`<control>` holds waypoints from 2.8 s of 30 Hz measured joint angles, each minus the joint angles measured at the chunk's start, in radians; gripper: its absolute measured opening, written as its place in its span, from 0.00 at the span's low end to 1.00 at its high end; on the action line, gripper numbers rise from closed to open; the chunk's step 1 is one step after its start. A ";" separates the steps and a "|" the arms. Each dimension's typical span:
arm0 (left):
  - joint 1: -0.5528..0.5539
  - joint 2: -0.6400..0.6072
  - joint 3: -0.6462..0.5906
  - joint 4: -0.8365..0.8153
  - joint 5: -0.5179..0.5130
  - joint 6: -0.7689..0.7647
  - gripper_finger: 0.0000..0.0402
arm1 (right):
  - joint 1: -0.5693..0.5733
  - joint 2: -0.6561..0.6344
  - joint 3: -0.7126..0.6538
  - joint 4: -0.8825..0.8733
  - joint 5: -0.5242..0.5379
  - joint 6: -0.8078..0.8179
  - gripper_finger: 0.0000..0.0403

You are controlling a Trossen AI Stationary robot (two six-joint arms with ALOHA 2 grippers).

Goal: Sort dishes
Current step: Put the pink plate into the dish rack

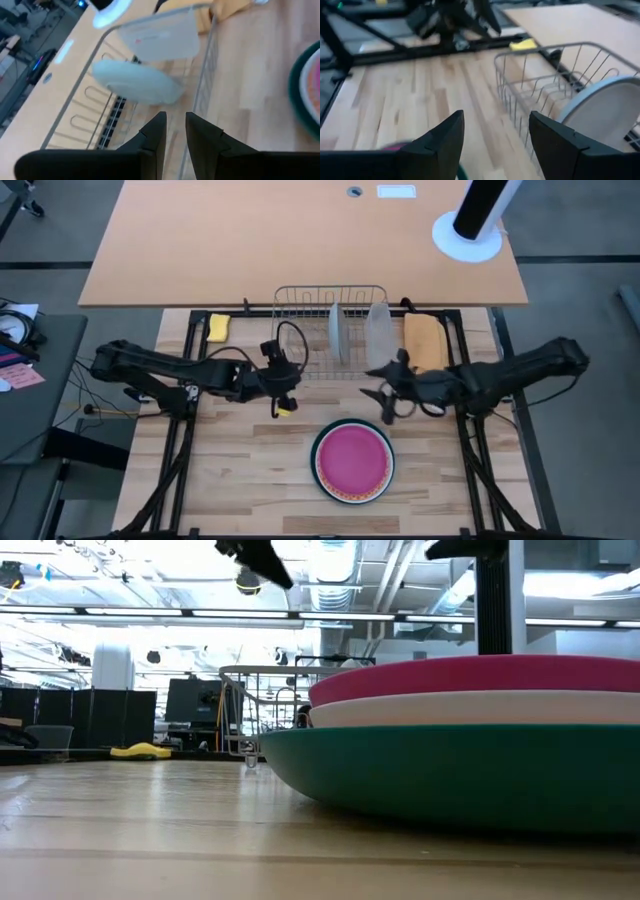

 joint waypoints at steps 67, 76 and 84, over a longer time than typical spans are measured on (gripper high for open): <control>-0.311 0.443 -0.005 0.265 0.368 -0.602 0.17 | 0.574 0.537 0.000 -0.233 -0.069 0.837 0.55; -0.317 0.443 0.028 0.265 0.301 -0.568 0.17 | 0.572 0.538 0.000 -0.235 -0.077 0.816 0.55; -0.273 0.521 0.034 0.247 0.332 -0.561 0.17 | 0.515 0.479 0.000 -0.240 -0.069 0.658 0.55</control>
